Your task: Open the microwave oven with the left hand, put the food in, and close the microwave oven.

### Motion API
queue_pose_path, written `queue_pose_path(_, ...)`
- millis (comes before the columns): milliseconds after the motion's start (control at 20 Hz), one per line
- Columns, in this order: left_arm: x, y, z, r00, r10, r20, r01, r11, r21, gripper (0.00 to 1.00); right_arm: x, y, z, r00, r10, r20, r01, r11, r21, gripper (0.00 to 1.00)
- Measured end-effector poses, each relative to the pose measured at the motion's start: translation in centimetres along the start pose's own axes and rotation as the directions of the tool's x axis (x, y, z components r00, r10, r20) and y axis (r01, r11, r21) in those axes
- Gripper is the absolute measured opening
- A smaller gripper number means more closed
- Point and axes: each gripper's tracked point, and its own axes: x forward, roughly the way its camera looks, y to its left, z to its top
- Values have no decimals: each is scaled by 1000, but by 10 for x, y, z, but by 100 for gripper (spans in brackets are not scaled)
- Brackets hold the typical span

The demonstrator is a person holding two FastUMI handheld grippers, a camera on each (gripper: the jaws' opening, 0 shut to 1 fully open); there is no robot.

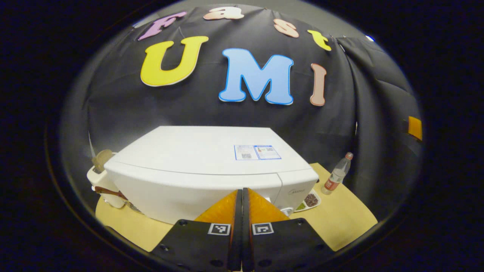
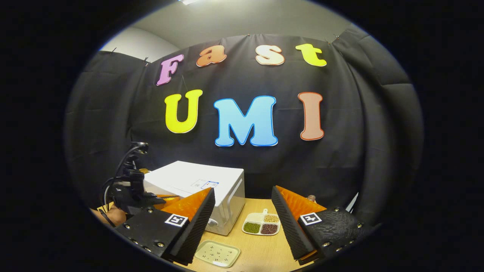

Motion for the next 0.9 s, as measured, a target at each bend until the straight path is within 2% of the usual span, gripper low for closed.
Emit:
queue_pose_path(150, -65, -4, 74, 979, 70, 191, -80, 996, 49, 7, 1, -5, 9, 1000, 14, 25, -14, 1000, 10, 92)
queue_pose_path(350, -152, -8, 146, 913, 158, 376, -180, 983, 26, 6, 0, -3, 21, 996, 58, 70, -61, 998, 32, 92)
queue_pose_path(500, -213, -17, 167, 864, 204, 459, -219, 975, -22, 82, 1, 1, 22, 993, 89, 81, -93, 994, 49, 92)
queue_pose_path(550, -230, -26, 177, 851, 196, 487, -210, 977, -26, 92, -1, 3, 24, 992, 95, 83, -100, 993, 59, 92)
queue_pose_path(600, -244, -33, 182, 840, 195, 507, -211, 977, -26, 97, -4, 5, 26, 992, 95, 86, -100, 993, 60, 92)
queue_pose_path(650, -256, -36, 184, 833, 195, 518, -216, 976, -21, 98, -9, 6, 30, 992, 90, 91, -96, 994, 58, 92)
queue_pose_path(800, -282, -51, 176, 837, 175, 519, -203, 979, -3, 96, -31, 13, 40, 991, 77, 113, -81, 996, 37, 92)
queue_pose_path(850, -291, -56, 171, 840, 160, 518, -188, 982, 2, 99, -40, 17, 43, 991, 64, 118, -68, 997, 30, 89)
queue_pose_path(900, -300, -61, 164, 847, 146, 510, -170, 986, -1, 95, -48, 19, 44, 992, 50, 115, -53, 998, 29, 92)
